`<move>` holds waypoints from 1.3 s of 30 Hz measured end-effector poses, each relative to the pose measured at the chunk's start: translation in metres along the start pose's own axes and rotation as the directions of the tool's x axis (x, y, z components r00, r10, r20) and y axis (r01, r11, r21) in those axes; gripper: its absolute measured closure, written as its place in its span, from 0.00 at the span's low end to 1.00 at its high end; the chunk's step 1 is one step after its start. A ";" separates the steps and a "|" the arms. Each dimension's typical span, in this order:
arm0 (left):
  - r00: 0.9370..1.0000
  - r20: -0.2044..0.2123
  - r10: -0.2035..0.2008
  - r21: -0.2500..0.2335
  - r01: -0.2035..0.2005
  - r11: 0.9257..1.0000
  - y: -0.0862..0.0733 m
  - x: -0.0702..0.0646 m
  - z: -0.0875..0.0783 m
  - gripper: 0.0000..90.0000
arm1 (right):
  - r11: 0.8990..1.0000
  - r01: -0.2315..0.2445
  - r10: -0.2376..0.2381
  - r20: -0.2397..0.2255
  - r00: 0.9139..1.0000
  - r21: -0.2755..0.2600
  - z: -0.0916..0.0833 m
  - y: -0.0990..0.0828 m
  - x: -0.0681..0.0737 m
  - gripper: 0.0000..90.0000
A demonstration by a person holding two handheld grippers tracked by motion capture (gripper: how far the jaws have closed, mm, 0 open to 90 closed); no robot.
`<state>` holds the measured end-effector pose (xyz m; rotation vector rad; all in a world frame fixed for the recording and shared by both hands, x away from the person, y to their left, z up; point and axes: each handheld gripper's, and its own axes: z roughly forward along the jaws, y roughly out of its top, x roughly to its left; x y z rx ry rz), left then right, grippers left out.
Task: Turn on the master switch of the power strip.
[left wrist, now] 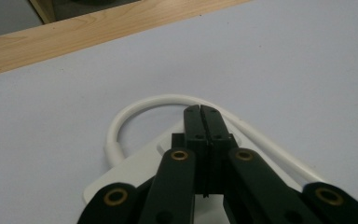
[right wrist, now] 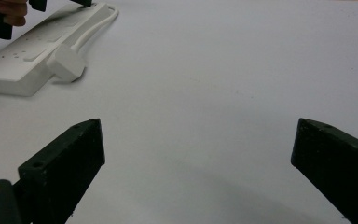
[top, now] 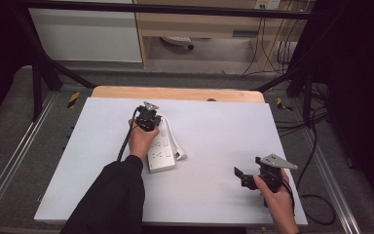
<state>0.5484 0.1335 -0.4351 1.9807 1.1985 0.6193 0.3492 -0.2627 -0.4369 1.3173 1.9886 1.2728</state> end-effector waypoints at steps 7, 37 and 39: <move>1.000 -0.002 0.008 -0.003 -0.008 1.000 0.000 0.000 0.000 1.00 | 1.000 0.000 0.000 -0.002 1.000 0.000 0.000 0.000 0.000 0.03; 0.999 0.016 -0.035 -0.029 0.035 0.999 -0.003 0.003 -0.002 1.00 | 1.000 0.003 -0.003 -0.005 1.000 0.005 0.000 0.000 0.001 0.03; 0.999 0.015 -0.032 -0.027 0.032 0.999 -0.003 0.003 -0.002 1.00 | 1.000 0.004 -0.004 -0.005 1.000 0.005 0.000 0.000 0.001 0.03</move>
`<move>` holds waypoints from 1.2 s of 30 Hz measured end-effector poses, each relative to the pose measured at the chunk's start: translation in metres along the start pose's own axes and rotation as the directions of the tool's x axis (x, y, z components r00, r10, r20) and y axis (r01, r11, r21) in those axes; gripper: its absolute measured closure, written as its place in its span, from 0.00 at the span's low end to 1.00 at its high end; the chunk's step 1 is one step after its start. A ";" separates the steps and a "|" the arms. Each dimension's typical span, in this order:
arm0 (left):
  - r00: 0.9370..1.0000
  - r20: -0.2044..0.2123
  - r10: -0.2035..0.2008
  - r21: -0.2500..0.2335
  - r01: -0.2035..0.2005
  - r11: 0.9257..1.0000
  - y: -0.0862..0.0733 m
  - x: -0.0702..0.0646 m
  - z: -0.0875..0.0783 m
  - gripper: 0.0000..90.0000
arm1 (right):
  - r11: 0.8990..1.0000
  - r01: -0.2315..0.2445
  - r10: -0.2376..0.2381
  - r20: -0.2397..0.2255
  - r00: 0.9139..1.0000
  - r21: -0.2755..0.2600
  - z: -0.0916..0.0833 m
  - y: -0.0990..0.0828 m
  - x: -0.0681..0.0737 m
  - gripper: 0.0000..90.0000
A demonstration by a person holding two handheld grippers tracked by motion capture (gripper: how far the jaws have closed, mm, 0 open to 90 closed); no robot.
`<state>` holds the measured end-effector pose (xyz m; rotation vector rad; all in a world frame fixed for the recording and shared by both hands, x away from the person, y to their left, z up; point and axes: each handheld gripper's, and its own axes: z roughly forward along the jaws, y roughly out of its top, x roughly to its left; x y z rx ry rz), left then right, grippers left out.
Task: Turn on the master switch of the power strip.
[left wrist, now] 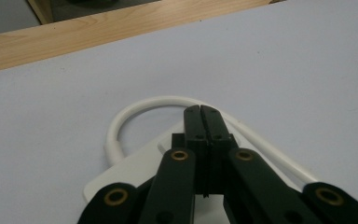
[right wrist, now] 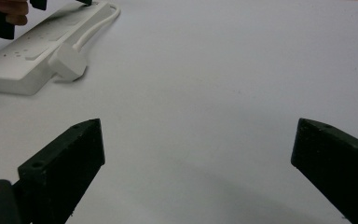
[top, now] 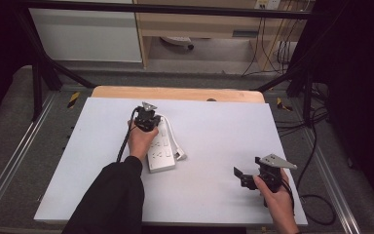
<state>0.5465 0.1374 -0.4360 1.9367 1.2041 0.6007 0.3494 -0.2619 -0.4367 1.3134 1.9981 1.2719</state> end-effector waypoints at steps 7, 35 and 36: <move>1.000 0.011 -0.022 -0.011 0.022 1.000 0.000 0.002 -0.001 1.00 | 1.000 0.001 -0.001 0.001 1.000 -0.002 0.000 0.000 0.000 0.03; 0.994 0.097 -0.038 -0.081 0.046 0.996 0.009 -0.010 -0.022 0.73 | 1.000 -0.008 0.008 0.001 1.000 -0.005 0.000 0.000 0.000 0.03; 0.994 0.105 -0.040 -0.087 0.049 0.995 0.010 -0.010 -0.023 0.70 | 1.000 -0.008 0.008 0.001 1.000 -0.005 0.000 0.000 0.000 0.03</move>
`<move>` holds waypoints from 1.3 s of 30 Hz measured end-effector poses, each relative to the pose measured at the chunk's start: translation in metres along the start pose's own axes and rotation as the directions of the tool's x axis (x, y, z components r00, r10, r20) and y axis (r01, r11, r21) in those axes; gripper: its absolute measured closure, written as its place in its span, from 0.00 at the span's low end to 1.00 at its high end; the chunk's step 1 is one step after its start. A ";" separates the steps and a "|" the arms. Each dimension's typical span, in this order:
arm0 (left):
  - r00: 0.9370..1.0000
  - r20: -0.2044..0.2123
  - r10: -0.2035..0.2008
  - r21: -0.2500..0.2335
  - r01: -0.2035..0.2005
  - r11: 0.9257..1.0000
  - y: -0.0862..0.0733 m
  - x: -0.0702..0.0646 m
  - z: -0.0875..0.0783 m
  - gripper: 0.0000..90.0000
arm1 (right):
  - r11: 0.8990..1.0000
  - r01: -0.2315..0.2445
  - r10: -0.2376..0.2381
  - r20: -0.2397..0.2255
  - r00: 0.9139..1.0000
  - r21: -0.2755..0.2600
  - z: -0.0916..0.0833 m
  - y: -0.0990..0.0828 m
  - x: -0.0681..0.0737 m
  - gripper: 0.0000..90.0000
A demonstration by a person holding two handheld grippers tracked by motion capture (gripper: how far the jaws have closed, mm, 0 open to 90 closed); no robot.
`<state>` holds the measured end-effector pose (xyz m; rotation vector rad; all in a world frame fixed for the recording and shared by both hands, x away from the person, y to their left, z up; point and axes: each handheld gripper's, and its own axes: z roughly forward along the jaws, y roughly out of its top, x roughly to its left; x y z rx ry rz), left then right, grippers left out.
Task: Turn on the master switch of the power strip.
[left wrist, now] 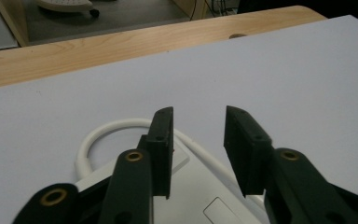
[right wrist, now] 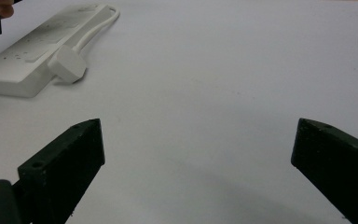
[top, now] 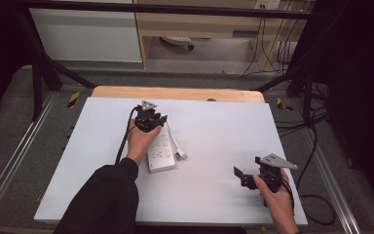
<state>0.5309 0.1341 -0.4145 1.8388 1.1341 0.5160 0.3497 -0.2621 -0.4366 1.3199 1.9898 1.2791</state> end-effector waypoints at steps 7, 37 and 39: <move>0.999 0.040 -0.013 -0.001 0.013 1.000 0.002 -0.002 -0.008 0.45 | 1.000 0.002 -0.002 0.001 1.000 -0.001 0.000 0.000 0.000 0.03; 0.995 0.103 0.000 -0.060 0.006 0.998 0.016 -0.014 -0.049 0.12 | 1.000 0.004 -0.004 -0.001 1.000 0.007 0.002 0.000 0.001 0.03; 0.995 0.100 0.006 -0.062 0.000 0.998 0.016 -0.013 -0.053 0.12 | 1.000 0.005 -0.005 0.000 1.000 0.004 0.002 0.000 0.001 0.03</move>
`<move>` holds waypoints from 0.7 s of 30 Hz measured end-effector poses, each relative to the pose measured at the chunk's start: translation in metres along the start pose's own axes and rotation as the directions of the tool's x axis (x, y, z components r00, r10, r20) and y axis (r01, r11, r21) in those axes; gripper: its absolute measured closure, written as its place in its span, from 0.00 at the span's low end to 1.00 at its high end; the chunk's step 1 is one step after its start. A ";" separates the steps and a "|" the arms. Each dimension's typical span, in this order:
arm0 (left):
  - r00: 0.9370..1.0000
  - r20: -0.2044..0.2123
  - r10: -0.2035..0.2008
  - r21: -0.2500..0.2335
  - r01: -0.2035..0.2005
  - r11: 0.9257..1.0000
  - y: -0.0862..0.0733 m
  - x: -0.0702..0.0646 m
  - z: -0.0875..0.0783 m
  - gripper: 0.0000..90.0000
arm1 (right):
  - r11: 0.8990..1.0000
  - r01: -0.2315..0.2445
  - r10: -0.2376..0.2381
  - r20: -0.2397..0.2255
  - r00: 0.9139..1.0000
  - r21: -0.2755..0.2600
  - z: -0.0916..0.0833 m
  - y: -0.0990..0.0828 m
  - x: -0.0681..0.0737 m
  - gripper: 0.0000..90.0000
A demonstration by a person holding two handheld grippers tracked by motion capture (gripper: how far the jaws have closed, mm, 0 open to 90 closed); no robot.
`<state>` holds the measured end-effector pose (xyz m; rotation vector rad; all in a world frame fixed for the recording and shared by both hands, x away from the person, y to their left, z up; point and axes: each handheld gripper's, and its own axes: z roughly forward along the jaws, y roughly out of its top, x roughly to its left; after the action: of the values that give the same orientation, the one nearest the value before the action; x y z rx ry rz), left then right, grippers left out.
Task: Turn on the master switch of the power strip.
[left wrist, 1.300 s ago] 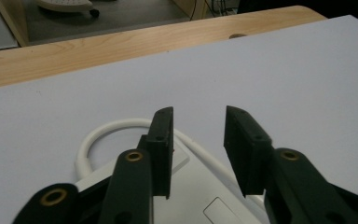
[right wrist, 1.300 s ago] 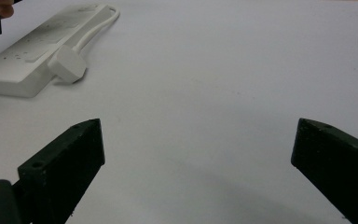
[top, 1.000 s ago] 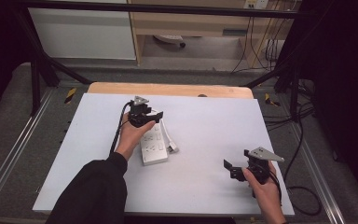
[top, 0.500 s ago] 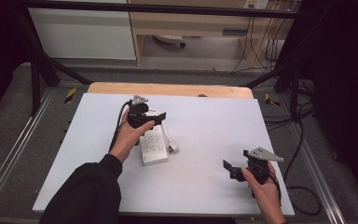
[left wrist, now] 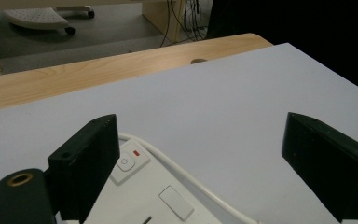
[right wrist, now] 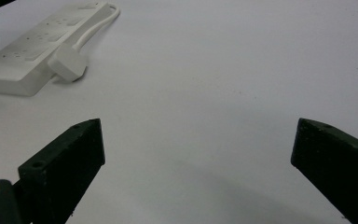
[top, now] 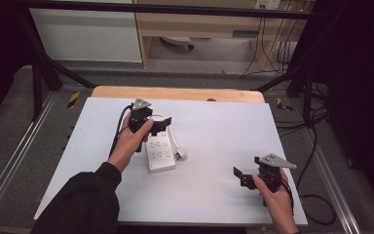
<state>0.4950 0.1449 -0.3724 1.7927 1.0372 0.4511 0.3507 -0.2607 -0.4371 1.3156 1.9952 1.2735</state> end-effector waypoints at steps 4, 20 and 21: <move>1.000 0.000 0.006 -0.008 -0.006 1.000 0.001 0.003 -0.008 0.12 | 1.000 0.000 0.000 -0.003 1.000 0.002 0.000 0.000 0.001 0.03; 1.000 0.017 -0.012 -0.014 0.012 1.000 -0.010 0.016 -0.037 0.08 | 1.000 0.001 -0.001 0.003 1.000 0.008 0.001 -0.001 0.000 0.03; 1.000 0.014 -0.010 -0.017 0.010 1.000 -0.010 0.016 -0.039 0.08 | 1.000 0.002 -0.002 0.003 1.000 0.007 0.001 -0.001 0.000 0.03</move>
<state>0.4725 0.1820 -0.3658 1.7725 1.0298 0.4393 0.3508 -0.2599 -0.4386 1.3171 2.0004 1.2641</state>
